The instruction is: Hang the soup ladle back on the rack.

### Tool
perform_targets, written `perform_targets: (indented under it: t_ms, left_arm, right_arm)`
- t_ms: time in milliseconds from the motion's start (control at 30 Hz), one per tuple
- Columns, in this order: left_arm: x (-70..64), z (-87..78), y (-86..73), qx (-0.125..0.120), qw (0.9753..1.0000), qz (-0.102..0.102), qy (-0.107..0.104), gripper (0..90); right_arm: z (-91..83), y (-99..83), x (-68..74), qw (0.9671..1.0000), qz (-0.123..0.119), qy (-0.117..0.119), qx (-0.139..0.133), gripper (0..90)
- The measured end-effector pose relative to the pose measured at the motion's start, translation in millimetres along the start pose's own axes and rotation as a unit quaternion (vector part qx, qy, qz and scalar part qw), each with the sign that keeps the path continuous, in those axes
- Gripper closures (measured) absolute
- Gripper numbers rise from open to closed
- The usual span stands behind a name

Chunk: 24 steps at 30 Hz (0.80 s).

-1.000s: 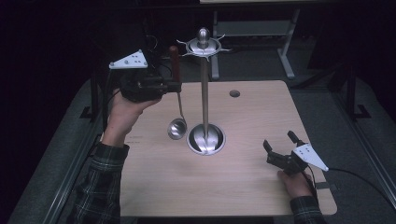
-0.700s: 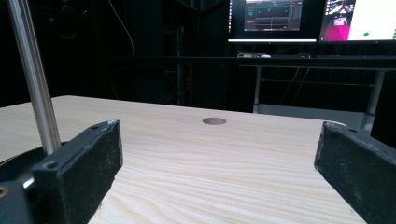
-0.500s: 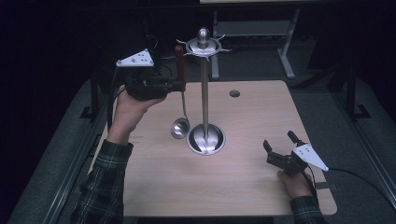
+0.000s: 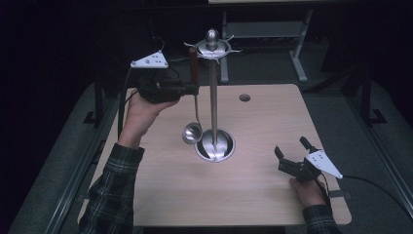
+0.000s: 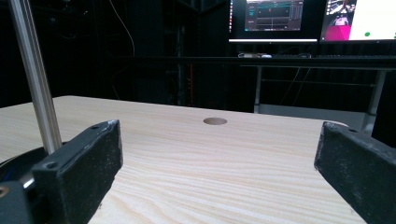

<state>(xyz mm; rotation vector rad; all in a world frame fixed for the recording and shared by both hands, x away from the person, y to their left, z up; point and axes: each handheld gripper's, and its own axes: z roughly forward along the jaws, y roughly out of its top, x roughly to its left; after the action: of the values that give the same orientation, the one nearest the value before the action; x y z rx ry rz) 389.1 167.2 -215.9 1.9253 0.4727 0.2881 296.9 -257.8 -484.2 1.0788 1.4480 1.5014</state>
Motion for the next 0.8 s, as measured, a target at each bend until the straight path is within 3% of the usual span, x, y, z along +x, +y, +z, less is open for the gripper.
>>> perform_targets:
  t_ms: [233,467,800]
  left_arm:
    - [-1.0,3.5,-2.4,0.006,0.9999,0.005,0.010,74.0]
    - [-1.0,2.1,-3.0,0.006,1.0000,0.001,0.004,72.2]
    - [-2.2,-4.5,-4.4,0.010,0.9999,0.004,0.012,55.3]
  right_arm:
    - [0.0,0.0,0.1,1.0000,0.001,0.001,0.000,0.2]
    - [0.0,0.0,0.1,1.0000,0.000,0.000,0.001,0.2]
    - [0.0,0.0,0.2,1.0000,0.000,0.000,0.001,0.2]
